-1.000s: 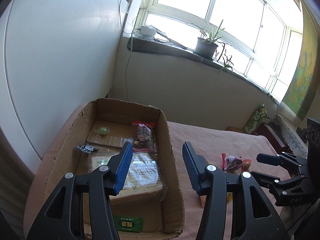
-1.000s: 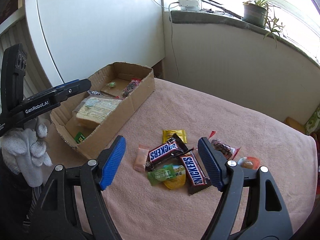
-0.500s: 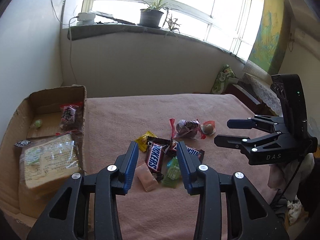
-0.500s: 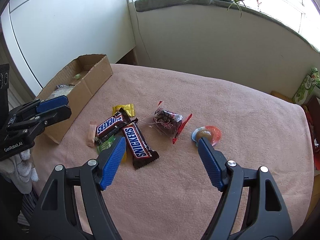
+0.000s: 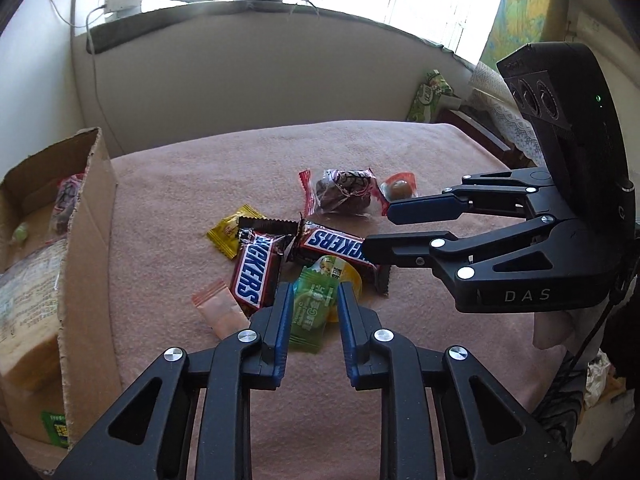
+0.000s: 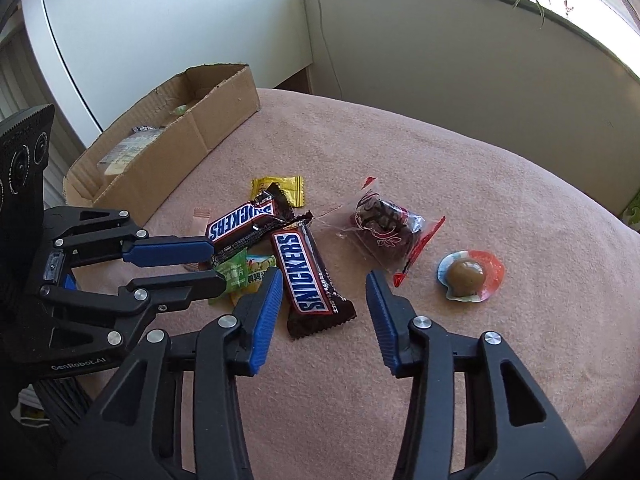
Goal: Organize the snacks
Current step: 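Grasp the small green candy packet with the left gripper while the right grasps a Snickers bar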
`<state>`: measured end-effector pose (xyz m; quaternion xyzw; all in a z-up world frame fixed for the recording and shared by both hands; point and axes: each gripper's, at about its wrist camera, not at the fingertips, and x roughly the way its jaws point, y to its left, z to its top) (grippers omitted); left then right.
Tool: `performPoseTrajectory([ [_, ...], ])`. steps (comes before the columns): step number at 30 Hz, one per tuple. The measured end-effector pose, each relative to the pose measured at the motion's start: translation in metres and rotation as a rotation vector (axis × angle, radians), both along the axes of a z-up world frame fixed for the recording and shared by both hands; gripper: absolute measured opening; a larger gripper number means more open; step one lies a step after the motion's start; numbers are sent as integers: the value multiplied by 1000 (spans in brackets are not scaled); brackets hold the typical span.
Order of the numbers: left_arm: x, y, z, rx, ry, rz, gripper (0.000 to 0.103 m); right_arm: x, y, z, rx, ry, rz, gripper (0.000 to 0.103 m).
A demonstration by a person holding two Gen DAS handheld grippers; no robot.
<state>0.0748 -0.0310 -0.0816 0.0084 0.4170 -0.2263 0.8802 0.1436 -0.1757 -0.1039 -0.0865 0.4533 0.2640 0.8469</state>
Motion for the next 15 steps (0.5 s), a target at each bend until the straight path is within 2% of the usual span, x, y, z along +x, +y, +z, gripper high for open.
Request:
performPoseTrajectory([
  [8, 4, -8, -8, 41, 20, 0, 21, 4, 5, -14, -17, 27, 21, 45],
  [15, 5, -5, -10, 43, 26, 3, 21, 10, 17, -18, -42, 27, 55, 45],
])
